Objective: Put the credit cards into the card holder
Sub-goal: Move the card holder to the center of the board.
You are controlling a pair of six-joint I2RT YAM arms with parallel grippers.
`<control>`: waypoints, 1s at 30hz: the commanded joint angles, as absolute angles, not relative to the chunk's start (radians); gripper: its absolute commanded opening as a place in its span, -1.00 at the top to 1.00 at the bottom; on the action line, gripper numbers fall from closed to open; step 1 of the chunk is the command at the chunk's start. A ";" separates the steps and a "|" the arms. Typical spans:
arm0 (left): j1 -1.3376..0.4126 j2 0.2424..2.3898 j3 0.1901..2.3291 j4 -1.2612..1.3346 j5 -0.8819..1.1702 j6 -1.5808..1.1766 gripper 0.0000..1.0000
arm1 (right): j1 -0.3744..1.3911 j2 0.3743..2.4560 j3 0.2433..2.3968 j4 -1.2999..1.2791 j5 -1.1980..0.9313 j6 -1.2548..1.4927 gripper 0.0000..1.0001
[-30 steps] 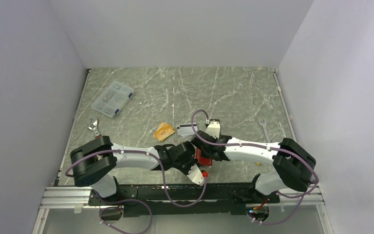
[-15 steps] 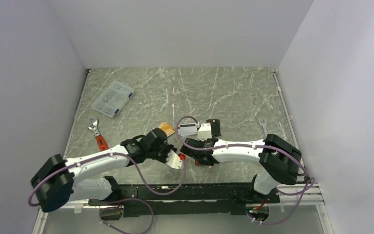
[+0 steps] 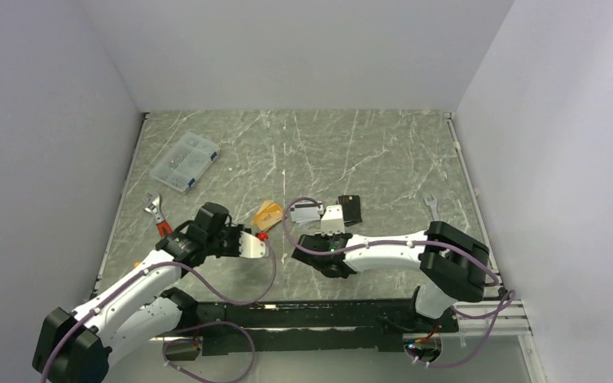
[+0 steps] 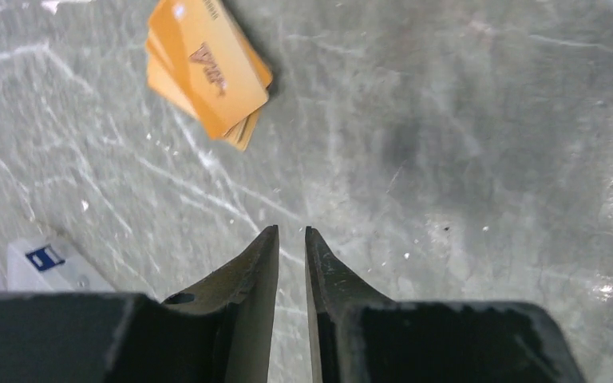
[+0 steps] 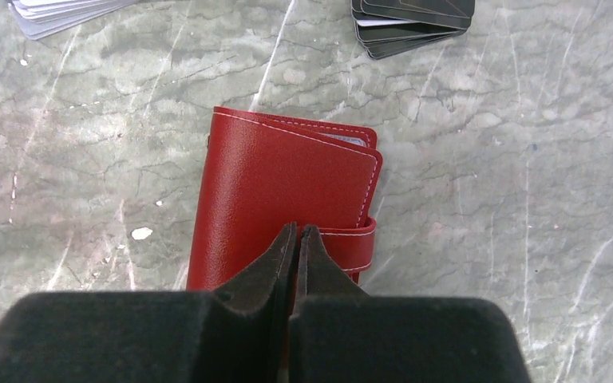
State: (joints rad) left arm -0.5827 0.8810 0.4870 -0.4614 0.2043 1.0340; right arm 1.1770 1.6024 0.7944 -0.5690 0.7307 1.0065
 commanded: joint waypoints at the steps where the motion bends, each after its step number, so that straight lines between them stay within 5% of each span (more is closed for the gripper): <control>1: -0.488 0.856 0.594 -0.511 0.329 0.979 0.50 | 1.249 1.771 0.728 -0.636 0.341 1.094 1.00; 12: -0.008 1.186 1.026 -0.608 0.806 0.673 0.40 | 1.363 1.872 0.779 -0.670 0.330 1.103 1.00; 24: 0.064 1.308 1.216 -0.553 0.656 0.363 0.34 | 1.492 2.069 0.848 -0.577 0.234 1.071 1.00; 30: 0.054 1.294 1.228 -0.540 0.609 0.332 0.33 | 1.472 1.984 0.768 -0.450 0.189 1.018 1.00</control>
